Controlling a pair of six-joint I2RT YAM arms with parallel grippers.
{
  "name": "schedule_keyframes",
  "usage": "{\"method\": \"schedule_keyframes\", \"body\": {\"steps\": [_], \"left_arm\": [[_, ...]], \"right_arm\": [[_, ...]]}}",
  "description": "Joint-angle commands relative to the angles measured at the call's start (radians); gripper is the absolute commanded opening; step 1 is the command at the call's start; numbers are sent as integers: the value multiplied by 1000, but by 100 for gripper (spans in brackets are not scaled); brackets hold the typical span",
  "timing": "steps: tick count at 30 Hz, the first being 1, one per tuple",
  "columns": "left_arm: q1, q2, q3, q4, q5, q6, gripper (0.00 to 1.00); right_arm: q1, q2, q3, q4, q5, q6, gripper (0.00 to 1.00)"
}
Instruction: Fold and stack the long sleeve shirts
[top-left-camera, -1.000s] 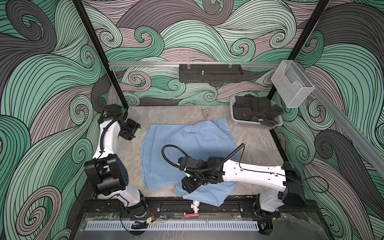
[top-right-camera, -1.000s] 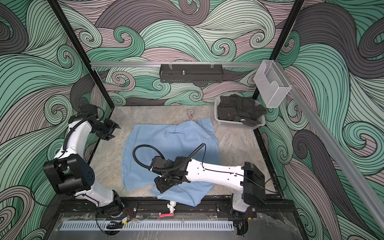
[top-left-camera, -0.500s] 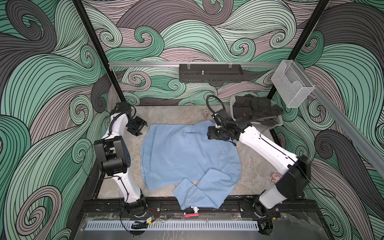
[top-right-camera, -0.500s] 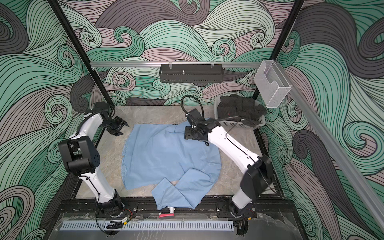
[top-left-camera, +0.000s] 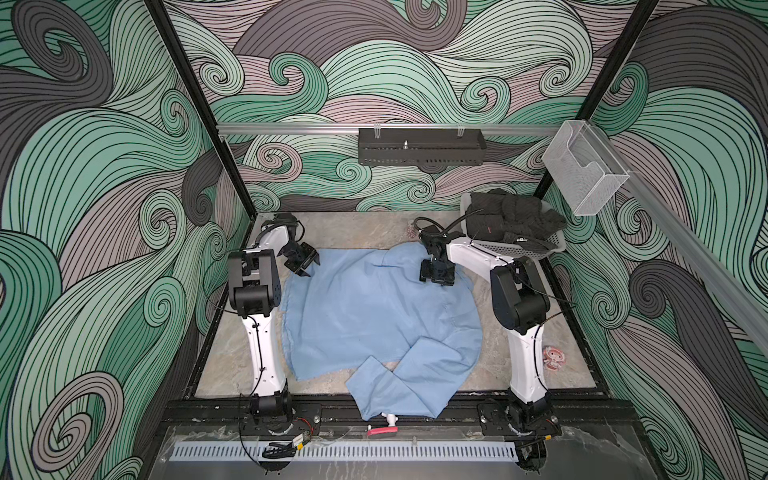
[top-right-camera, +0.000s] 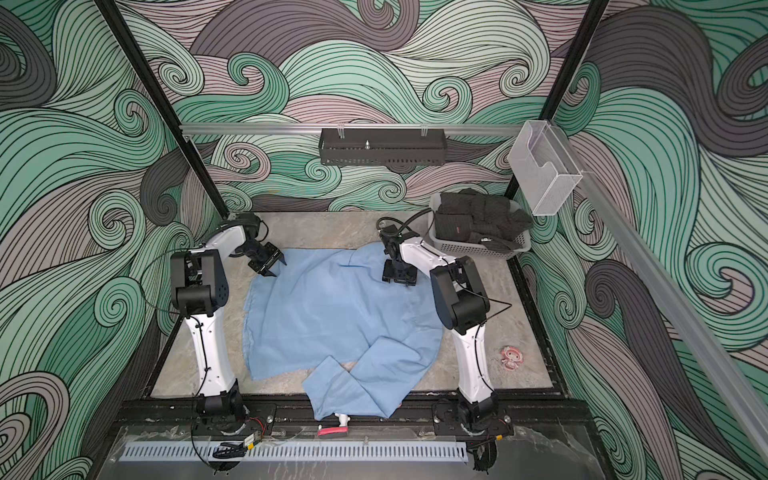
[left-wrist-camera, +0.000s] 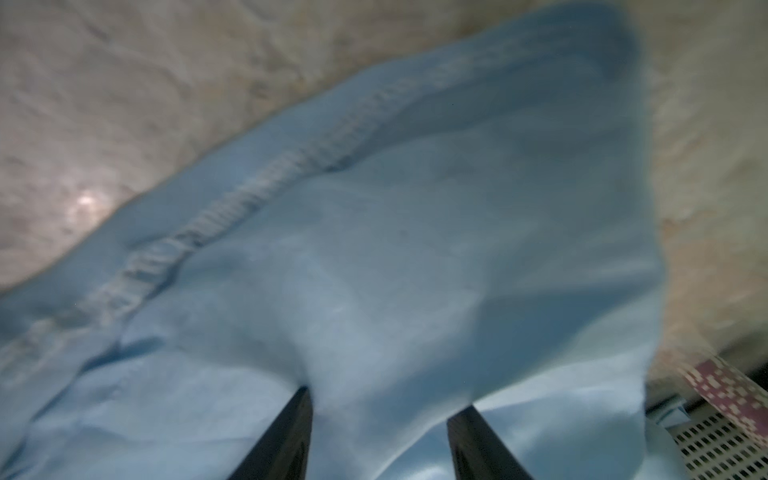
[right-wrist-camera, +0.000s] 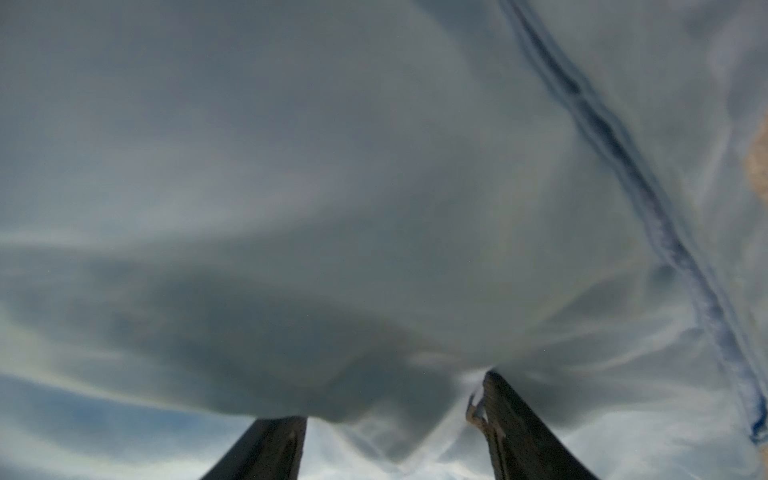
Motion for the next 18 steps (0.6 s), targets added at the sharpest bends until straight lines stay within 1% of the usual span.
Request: {"method": "schedule_keyframes", "body": {"steps": [1,3,5,7,9,12,14,16,18], "left_arm": [[36,1,-37,-80,-84,-15,54],[62,-29,-97,-66,-102,-10,53],[83,-59,-143,-52,-91,5,52],[92,-90,-162,-47,-76,25,52],[94,-132,-164,-23,-42,43,54],[93,-186,-114,-7,-22,60,59],[94,-200,-58,-17,-34,86,62],[94,-185,2,-36,-68,101,63],[93,-140,67,-60,-85,111,64]], "right_arm": [[-27,-67,-95,-39,25,35,68],[-37,-103,-165,-40,24,41,68],[-38,-135,-219,-38,18,41,67],[-37,-172,-257,-26,-8,35,67],[-26,-223,-272,-5,-31,17,68],[-23,-291,-237,5,-39,-10,70],[-25,-320,-191,-1,-19,-26,72],[-33,-330,-140,-9,3,-38,74],[-53,-308,-82,-22,12,-42,74]]}}
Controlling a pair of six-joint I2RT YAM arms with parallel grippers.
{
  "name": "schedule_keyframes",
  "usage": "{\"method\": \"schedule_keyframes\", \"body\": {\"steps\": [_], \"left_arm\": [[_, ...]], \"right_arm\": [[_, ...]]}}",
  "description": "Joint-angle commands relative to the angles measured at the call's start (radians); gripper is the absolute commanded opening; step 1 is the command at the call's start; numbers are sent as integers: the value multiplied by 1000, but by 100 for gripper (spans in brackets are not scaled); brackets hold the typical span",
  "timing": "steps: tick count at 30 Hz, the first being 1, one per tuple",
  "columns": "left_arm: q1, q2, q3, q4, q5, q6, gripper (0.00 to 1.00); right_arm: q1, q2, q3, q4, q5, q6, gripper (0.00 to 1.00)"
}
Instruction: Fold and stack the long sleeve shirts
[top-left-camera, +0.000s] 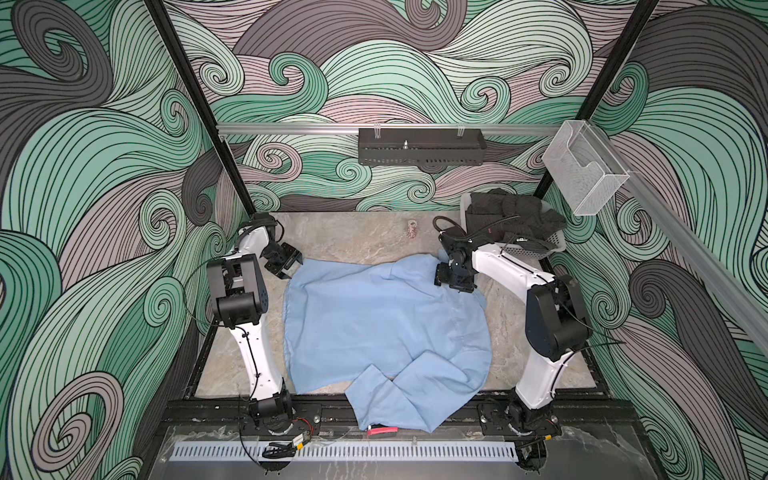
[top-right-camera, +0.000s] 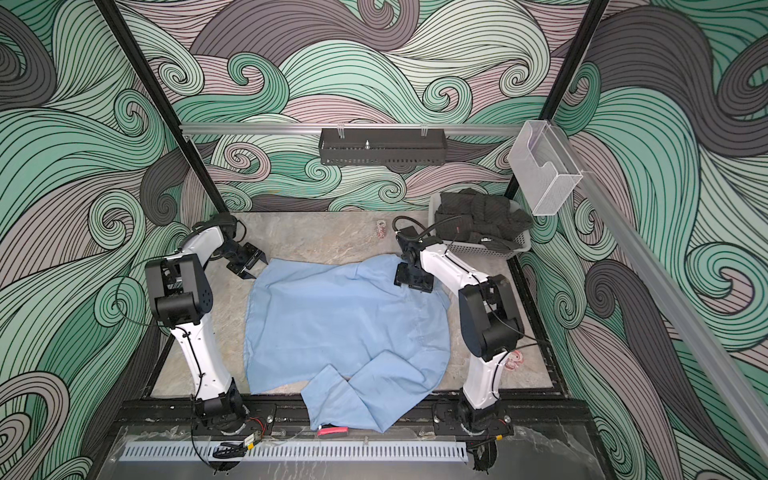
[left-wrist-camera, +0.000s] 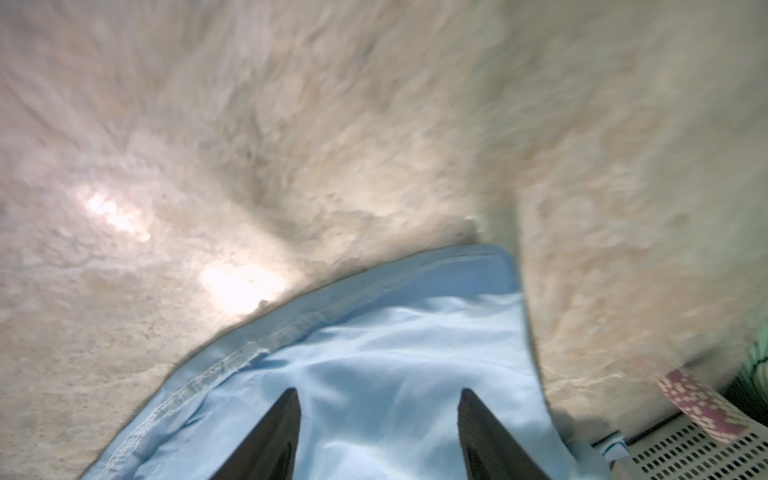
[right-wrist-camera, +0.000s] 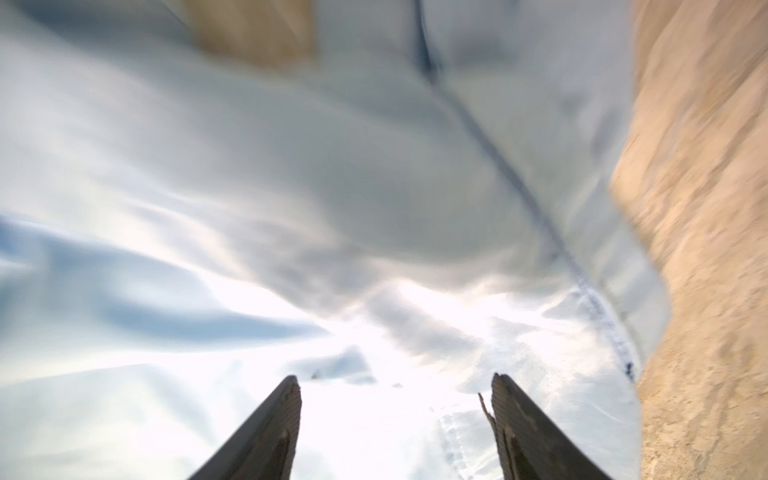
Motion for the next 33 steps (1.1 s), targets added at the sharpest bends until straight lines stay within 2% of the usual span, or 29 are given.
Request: {"method": "schedule_keyframes", "body": {"steps": [1,8,13,18,20,22,24,26,27,33], "left_arm": [[-4,21,113,-54,-43,40,64],[-37,203,322,-136,-11,74,64],[-66,259,349,-148,-15,109,64],[-100,308,408,-213,-84,171,61],[-105,311,404,-225,-97,183,54],[-105,314,396,-234,-111,189,42],[-105,318,396,-252,-140,194,20],[-102,313,396,-260,-167,194,3],[-100,309,396,-264,-179,190,0],[-84,265,379,-298,-225,195,0]], "right_arm": [[-30,11,93,-25,35,-25,74],[-100,165,277,-54,24,-31,74],[-115,220,342,-60,0,-29,73],[-115,247,371,-62,-16,-29,73],[-114,260,387,-62,-26,-34,74],[-117,278,409,-66,-26,-36,74],[-117,302,438,-75,-17,-35,74],[-117,339,481,-97,4,-40,74],[-116,364,512,-119,22,-42,74],[-114,492,639,-181,71,-41,74]]}}
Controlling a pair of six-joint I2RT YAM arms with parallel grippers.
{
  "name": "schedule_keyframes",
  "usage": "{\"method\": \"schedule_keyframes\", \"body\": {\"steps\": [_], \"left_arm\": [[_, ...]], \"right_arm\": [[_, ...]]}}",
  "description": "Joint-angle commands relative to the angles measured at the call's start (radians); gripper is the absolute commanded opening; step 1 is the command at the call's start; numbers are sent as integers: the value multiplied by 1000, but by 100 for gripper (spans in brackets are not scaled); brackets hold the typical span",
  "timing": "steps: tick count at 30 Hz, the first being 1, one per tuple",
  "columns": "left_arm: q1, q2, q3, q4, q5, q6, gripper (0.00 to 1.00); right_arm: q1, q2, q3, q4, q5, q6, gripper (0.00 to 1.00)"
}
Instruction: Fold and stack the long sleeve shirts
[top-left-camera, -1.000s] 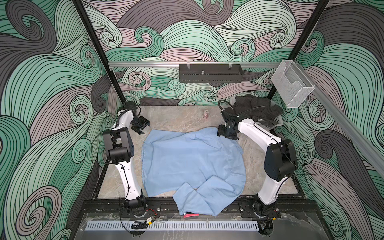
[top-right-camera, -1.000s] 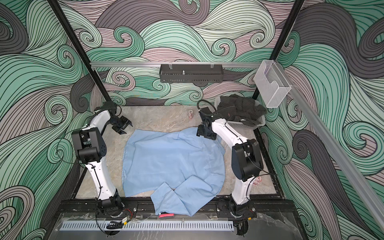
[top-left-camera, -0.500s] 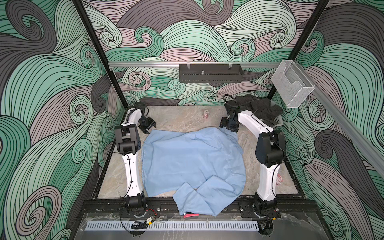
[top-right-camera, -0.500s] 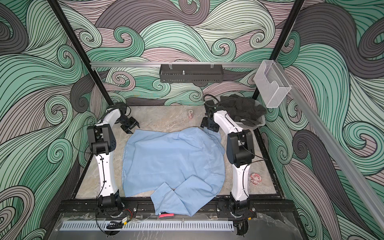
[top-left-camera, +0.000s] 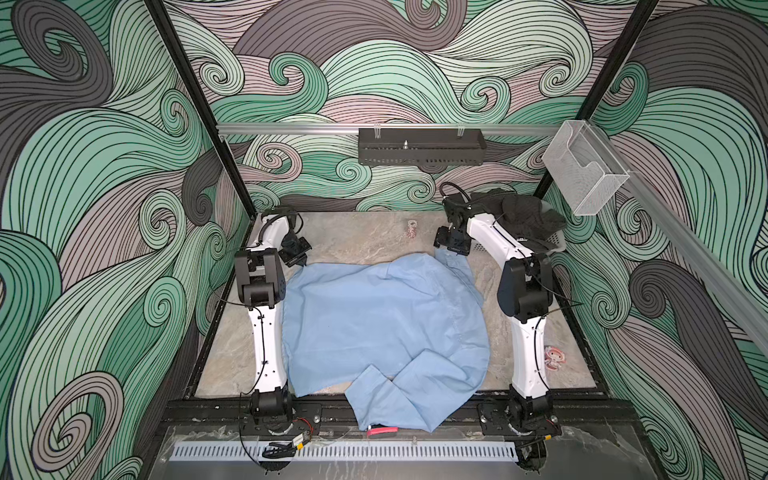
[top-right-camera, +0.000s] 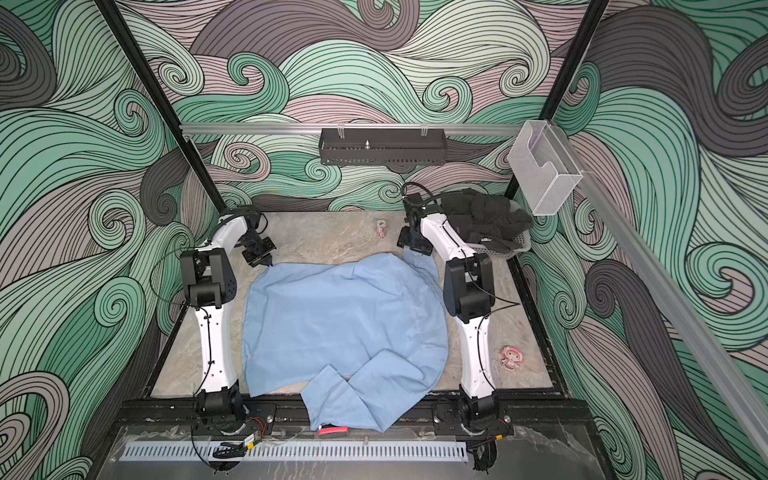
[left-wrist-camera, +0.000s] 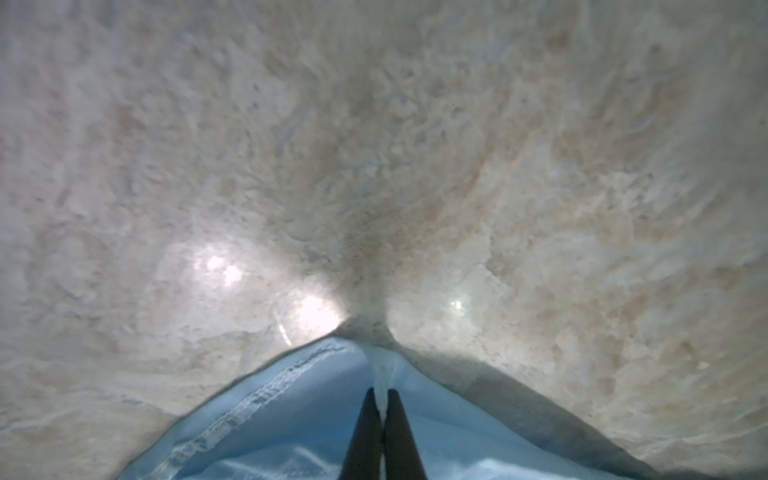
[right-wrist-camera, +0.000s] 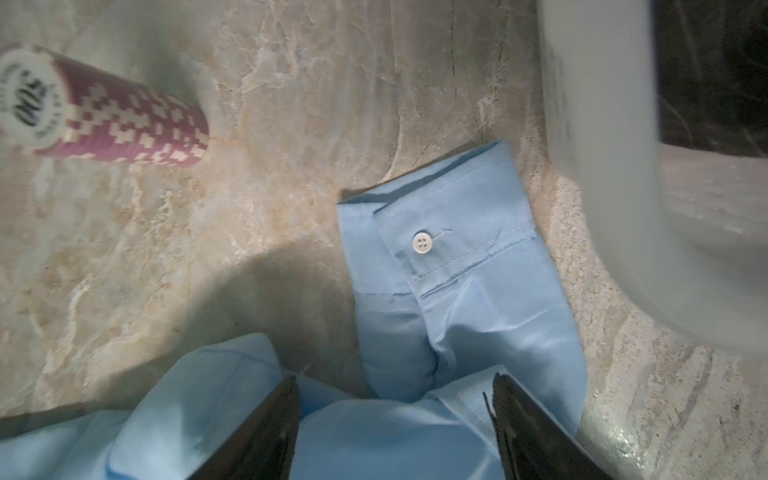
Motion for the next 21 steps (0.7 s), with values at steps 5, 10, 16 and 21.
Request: {"method": "schedule_keyframes", "body": {"steps": [5,10,16,21], "left_arm": [[15,-68,-27,-65,-18,25,0],[14,-81,-25,-68,-1,28,0],[16,-104,-22,-76,3,34,0],[19,-132,-25,-84,11,43,0]], "right_arm": [[14,150,171,-114,68,-4,74],[33,250,290,-168,84,0,76],[43,322,330,-213,110,20,74],[26,324,329,-215,125,26,50]]}}
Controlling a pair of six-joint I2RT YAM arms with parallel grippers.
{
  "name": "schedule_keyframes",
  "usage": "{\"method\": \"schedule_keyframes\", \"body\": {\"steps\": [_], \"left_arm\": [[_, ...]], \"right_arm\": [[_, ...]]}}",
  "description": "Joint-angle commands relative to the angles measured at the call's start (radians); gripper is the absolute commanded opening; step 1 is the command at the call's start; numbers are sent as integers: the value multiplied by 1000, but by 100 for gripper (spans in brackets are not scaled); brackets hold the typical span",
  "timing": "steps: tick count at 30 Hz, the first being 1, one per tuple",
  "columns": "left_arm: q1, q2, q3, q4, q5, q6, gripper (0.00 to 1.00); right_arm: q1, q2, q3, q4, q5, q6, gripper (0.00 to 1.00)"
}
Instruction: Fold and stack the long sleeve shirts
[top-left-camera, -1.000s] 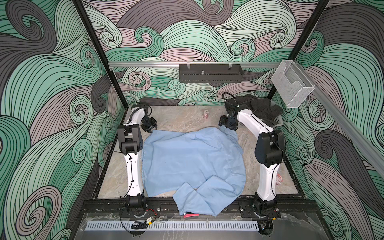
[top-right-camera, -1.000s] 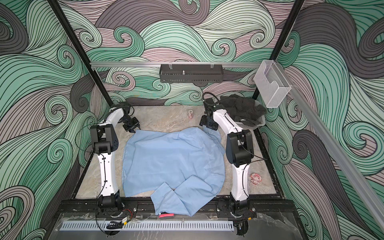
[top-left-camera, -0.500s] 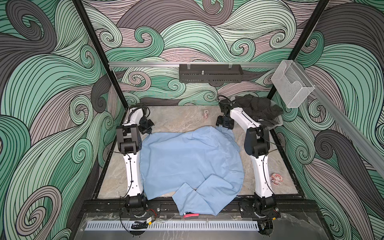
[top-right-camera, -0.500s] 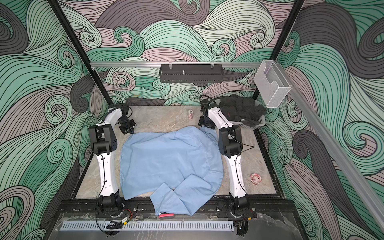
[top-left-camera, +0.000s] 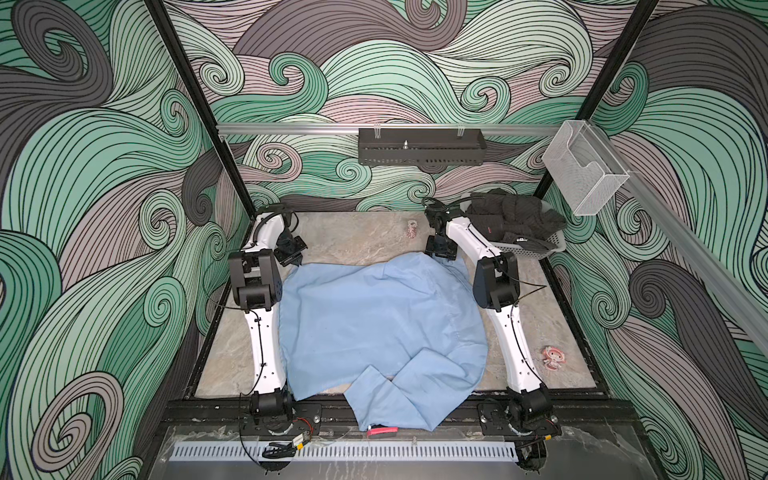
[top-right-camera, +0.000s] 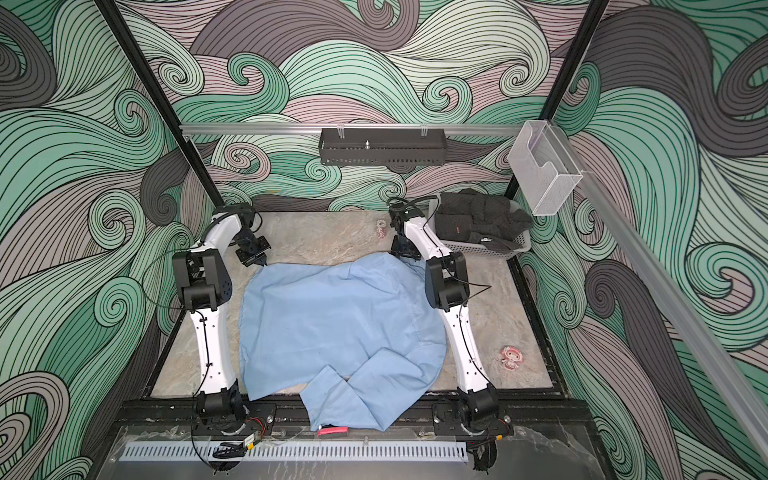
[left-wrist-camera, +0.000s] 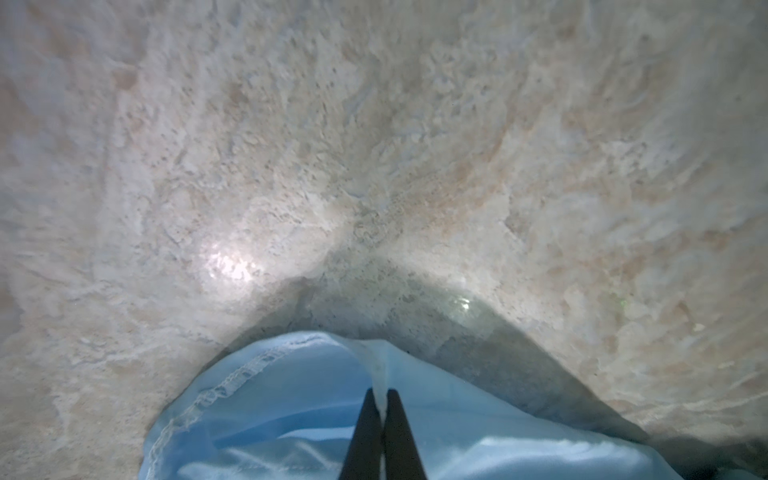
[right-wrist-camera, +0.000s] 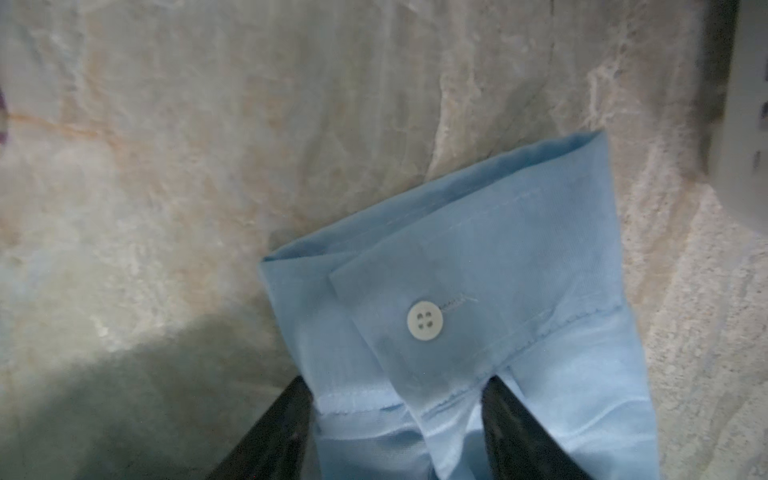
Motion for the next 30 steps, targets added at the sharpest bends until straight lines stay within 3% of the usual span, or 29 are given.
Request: {"method": "schedule_keyframes", "body": {"steps": [1,4,5,12,17,30], "left_arm": [[9,-65,2,-53,10,18,0],[16,-85,-11,-50,27,22,0],[18,-93,-17,-49,29,24,0],[45,-160,-71,-39,26,34,0],[70,-223,-137,-14,9,35,0],[112,-287,-235,30,-31,21,0]], "right_arm": [[-20,12,4,-49,38,15,37],[-29,-28,7,-50,59,0,2],[-31,-58,7,-49,70,-8,0],[-17,-416,-50,-49,225,-80,0],[-25,-676,-196,-48,358,-116,0],[-149,-1057,-528,-12,455,-119,0]]}}
